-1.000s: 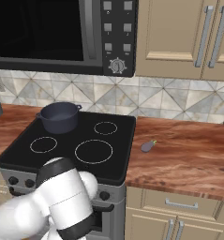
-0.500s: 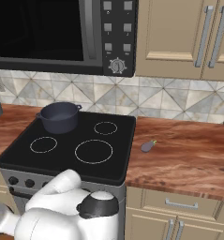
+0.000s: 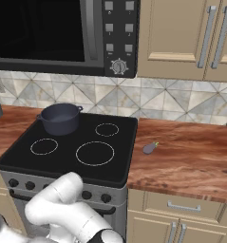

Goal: Turn on the burner for the pot on the stove. Wait thirty seconds for the pot to heat up. Then add the eggplant to the pot.

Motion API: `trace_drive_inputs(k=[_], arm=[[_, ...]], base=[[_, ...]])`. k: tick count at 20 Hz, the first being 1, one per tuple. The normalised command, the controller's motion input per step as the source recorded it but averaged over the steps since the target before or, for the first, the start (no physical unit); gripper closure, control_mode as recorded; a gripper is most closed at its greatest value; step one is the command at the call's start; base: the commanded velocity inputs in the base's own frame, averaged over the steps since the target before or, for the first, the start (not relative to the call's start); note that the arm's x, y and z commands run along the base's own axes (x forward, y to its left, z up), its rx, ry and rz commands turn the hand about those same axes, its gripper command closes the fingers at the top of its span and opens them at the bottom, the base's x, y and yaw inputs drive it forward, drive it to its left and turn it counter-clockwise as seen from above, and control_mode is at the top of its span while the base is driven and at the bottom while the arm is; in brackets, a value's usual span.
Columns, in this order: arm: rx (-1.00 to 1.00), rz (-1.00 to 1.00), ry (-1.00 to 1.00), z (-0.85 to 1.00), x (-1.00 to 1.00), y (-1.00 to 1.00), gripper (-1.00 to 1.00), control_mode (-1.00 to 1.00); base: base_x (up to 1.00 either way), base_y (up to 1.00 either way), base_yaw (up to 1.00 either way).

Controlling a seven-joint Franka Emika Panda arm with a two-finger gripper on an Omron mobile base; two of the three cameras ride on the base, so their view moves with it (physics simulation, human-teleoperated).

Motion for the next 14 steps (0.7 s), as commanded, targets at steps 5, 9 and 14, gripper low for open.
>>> trace_drive_inputs(k=[5, 9, 14], arm=[[0.16, -0.24, 0.18, 0.64, -0.26, -0.21, -1.00, -1.00], [0.09, -0.28, 0.37, 0.50, -0.02, -0.19, -1.00, -1.00], [0.10, -0.27, 0.47, 0.50, -0.24, -0.33, -1.00, -1.00]], base=[[0.00, 0.00, 0.00], [0.00, 0.00, 0.00], [0.00, 0.00, 0.00]])
